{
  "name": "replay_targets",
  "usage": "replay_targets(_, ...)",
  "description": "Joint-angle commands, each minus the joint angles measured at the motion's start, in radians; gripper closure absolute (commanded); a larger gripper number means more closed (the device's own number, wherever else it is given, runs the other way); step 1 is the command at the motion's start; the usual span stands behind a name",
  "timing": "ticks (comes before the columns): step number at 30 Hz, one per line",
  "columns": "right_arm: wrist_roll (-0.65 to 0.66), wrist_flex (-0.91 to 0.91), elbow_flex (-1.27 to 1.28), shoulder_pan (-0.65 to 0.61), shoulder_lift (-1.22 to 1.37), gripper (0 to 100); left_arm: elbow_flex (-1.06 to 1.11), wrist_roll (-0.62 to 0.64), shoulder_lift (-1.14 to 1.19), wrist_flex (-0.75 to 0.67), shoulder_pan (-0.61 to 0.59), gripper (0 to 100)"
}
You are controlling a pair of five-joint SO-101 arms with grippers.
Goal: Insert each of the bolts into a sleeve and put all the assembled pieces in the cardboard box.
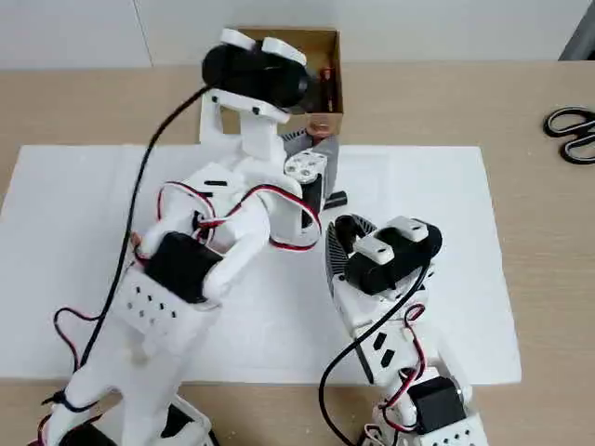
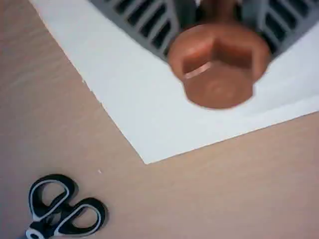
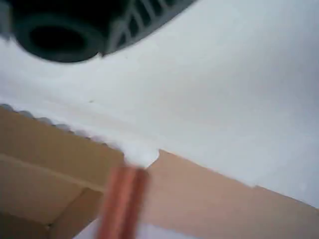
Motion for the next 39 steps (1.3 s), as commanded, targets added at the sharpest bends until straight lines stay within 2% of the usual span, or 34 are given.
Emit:
replay_targets(1,-0.055,-0.016,-0.005,-0.027,-0.028,99.5,0.039,-0.008,-0.021,-0.078,0.005,100)
replay_targets(8,-0.066,-0.019,0.046,-0.045,-0.028,99.5,0.07,-0.012,-0.161,-0.094,-0.034,100)
replay_targets(13,-0.066,-0.022,0.054,-0.079,-0.028,99.5,0.133,-0.008,-0.247,-0.049,0.005,100)
replay_targets(17,-0.068,-0.022,0.054,-0.084,-0.028,99.5,0.294,0.049,-0.282,-0.187,0.025,100)
replay_targets(20,-0.069,-0.022,0.054,-0.085,-0.028,99.5,0.426,0.052,-0.315,-0.33,0.025,100)
replay_targets(22,-0.069,-0.022,0.054,-0.085,-0.028,99.5,0.49,0.055,-0.338,-0.373,0.028,100)
replay_targets(29,-0.069,-0.022,0.054,-0.088,-0.028,99.5,0.57,0.058,-0.376,-0.396,0.032,100)
replay_targets(39,-0.069,-0.024,0.054,-0.088,-0.028,99.5,0.573,0.058,-0.376,-0.397,0.063,100)
